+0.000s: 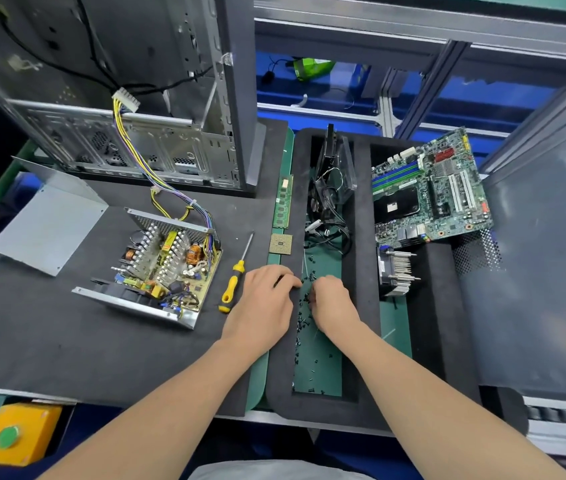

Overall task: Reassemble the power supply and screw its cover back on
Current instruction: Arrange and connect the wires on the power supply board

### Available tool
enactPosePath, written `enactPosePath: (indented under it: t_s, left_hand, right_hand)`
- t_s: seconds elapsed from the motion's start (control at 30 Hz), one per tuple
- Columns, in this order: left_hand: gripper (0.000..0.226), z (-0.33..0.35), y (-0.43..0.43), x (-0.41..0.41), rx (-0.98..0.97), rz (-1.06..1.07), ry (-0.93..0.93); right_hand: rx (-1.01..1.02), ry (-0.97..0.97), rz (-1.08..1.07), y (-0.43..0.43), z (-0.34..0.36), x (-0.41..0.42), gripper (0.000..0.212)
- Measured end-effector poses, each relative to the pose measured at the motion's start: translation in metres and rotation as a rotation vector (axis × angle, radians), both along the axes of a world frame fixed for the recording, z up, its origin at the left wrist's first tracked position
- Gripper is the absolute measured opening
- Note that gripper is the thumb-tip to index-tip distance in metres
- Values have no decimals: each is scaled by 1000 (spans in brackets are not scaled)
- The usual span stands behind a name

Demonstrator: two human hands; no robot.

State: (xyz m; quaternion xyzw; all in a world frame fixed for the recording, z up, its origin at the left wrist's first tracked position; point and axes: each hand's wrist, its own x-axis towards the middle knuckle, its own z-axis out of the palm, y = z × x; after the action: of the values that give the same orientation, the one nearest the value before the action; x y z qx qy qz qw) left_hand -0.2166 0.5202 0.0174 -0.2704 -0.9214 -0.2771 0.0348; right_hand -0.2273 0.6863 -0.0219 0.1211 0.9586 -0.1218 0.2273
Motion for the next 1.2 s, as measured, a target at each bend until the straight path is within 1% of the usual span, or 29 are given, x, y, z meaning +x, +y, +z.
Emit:
enactPosePath:
  t_s: [0.1, 0.2, 0.27, 0.33, 0.4, 0.5, 0.6, 0.67, 0.73, 0.87, 0.97, 1.1, 1.13, 1.17, 1.2]
  left_hand:
    - [30, -1, 1, 0, -4, 0, 0]
    - [30, 0, 0, 0, -14, -3, -6]
    - [30, 4, 1, 1, -32, 3, -15]
    - [30, 5, 4, 2, -17, 31, -66]
    - [29, 15, 8, 4, 66, 107, -168]
    - [30, 36, 12, 3, 229, 240, -325]
    - [30, 61, 8, 1, 275, 280, -303]
    - [26, 74, -1, 0, 278, 283, -255]
    - [19, 83, -13, -1, 293, 301, -217]
    - [12, 93, -43, -3, 349, 344, -171]
    - [12, 96, -67, -8, 305, 324, -119]
    - [12, 97, -97, -20, 217, 221, -59]
    - [10, 96, -103, -24, 219, 211, -61]
    - [9, 95, -108, -28, 233, 217, -81]
    - [7, 95, -112, -32, 259, 235, -117]
  right_hand:
    - [-27, 16, -6, -1, 4, 1, 8]
    - [-164, 67, -125, -1, 16, 0, 14]
    - [-346, 114, -270, 3, 29, 3, 12]
    - [-527, 149, -425, 8, 42, 8, 11]
    - [-656, 200, -497, 15, 58, 11, 13]
    - [-884, 253, -563, 16, 80, 8, 9]
    - [-1151, 215, -596, 6, 99, 3, 6]
    - [-1323, 158, -589, -7, 110, 1, 8]
    - [-1442, 102, -576, -21, 118, 0, 9]
    - [-1527, 58, -571, -49, 125, -2, 10]
    - [-1549, 15, -583, -70, 129, -5, 6]
    - [-1522, -38, -580, -84, 128, -7, 2]
    - [-1515, -36, -576, -86, 126, -8, 6]
    - [-1478, -6, -580, -90, 123, -9, 10]
    - [-1385, 56, -586, -94, 120, -10, 13]
